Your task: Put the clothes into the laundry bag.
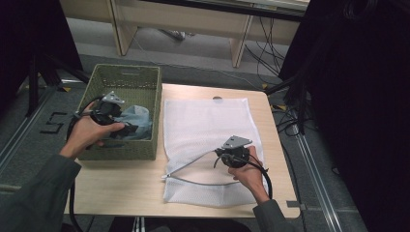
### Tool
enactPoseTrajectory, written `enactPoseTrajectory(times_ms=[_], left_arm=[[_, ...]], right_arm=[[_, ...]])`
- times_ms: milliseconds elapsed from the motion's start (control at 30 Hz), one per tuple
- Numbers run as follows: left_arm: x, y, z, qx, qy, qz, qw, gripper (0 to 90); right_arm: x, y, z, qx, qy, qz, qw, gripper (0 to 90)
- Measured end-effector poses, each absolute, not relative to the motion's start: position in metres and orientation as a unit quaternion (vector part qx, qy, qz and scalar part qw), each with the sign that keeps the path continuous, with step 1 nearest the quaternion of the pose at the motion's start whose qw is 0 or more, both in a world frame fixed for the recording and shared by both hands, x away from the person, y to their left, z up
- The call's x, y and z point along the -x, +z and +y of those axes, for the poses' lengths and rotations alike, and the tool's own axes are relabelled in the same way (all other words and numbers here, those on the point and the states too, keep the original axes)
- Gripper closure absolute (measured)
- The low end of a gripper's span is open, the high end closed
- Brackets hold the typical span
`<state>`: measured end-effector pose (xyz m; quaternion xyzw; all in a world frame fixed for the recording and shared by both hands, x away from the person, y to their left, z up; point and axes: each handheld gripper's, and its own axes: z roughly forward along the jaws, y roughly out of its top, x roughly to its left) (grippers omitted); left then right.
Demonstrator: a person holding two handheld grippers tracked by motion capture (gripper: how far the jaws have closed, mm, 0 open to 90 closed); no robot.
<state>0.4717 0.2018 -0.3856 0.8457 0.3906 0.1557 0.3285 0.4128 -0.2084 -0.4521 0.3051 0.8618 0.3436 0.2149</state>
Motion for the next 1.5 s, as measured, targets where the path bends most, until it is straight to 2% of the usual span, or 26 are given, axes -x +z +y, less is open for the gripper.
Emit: enactPoseTrajectory(times_ms=[167,200,233,300,333,367,467,500,600,733,800,867,900,933,967,1033,1100,1133,1333,1433,1467,1500], left_arm=[[-0.486,-0.395,0.192,-0.861,0.12,0.386,0.308,15.0],[-0.493,-0.399,0.186,-0.881,0.112,0.386,0.25,15.7],[-0.498,-0.401,0.183,-0.888,0.104,0.391,0.219,21.6],[-0.504,-0.402,0.18,-0.886,0.106,0.399,0.212,47.5],[-0.517,-0.402,0.181,-0.888,0.125,0.397,0.196,60.3],[-0.523,-0.401,0.184,-0.883,0.141,0.406,0.187,67.3],[-0.536,-0.399,0.193,-0.873,0.156,0.426,0.181,70.7],[-0.546,-0.398,0.206,-0.852,0.164,0.457,0.195,70.9],[-0.555,-0.4,0.222,-0.825,0.177,0.493,0.213,70.8],[-0.558,-0.401,0.229,-0.814,0.179,0.509,0.217,63.7],[-0.557,-0.4,0.227,-0.808,0.168,0.51,0.241,50.9],[-0.551,-0.395,0.221,-0.815,0.127,0.505,0.254,33.7],[-0.551,-0.395,0.221,-0.815,0.127,0.505,0.254,27.4],[-0.548,-0.394,0.219,-0.824,0.118,0.496,0.249,27.4],[-0.542,-0.39,0.213,-0.83,0.108,0.485,0.254,18.4],[-0.539,-0.389,0.211,-0.832,0.106,0.477,0.262,17.4],[-0.533,-0.391,0.202,-0.858,0.105,0.437,0.248,13.5],[-0.533,-0.393,0.2,-0.865,0.104,0.427,0.242,14.4],[-0.539,-0.408,0.187,-0.877,0.096,0.413,0.227,11.2],[-0.542,-0.418,0.177,-0.893,0.097,0.393,0.196,0.0],[-0.543,-0.421,0.176,-0.904,0.109,0.38,0.164,0.6],[-0.543,-0.421,0.176,-0.904,0.109,0.38,0.164,2.7]], right_arm=[[-0.413,-0.452,-0.208,-0.304,0.346,0.862,0.214,89.9],[-0.413,-0.452,-0.208,-0.302,0.344,0.862,0.215,89.8],[-0.413,-0.452,-0.208,-0.303,0.345,0.862,0.215,89.8],[-0.413,-0.453,-0.208,-0.304,0.346,0.862,0.214,89.8],[-0.414,-0.453,-0.208,-0.294,0.346,0.864,0.219,89.8],[-0.414,-0.453,-0.208,-0.295,0.346,0.864,0.217,89.8],[-0.413,-0.452,-0.208,-0.3,0.346,0.863,0.214,89.8],[-0.413,-0.452,-0.208,-0.304,0.345,0.862,0.215,89.8],[-0.415,-0.454,-0.209,-0.295,0.348,0.863,0.217,89.8],[-0.416,-0.454,-0.21,-0.295,0.345,0.864,0.216,89.8],[-0.416,-0.454,-0.21,-0.296,0.346,0.863,0.217,89.8],[-0.416,-0.454,-0.211,-0.297,0.348,0.862,0.217,89.8],[-0.416,-0.454,-0.211,-0.297,0.348,0.862,0.217,89.8],[-0.415,-0.455,-0.21,-0.301,0.348,0.861,0.215,89.7],[-0.416,-0.454,-0.211,-0.299,0.347,0.863,0.212,89.8],[-0.416,-0.454,-0.211,-0.296,0.347,0.863,0.215,89.7],[-0.415,-0.455,-0.21,-0.303,0.344,0.864,0.209,89.6],[-0.416,-0.455,-0.21,-0.297,0.346,0.863,0.215,89.6],[-0.415,-0.454,-0.21,-0.304,0.343,0.864,0.21,89.5],[-0.415,-0.455,-0.21,-0.306,0.342,0.864,0.209,89.4],[-0.415,-0.455,-0.211,-0.305,0.342,0.864,0.21,89.4],[-0.415,-0.454,-0.211,-0.305,0.339,0.866,0.206,89.4]])
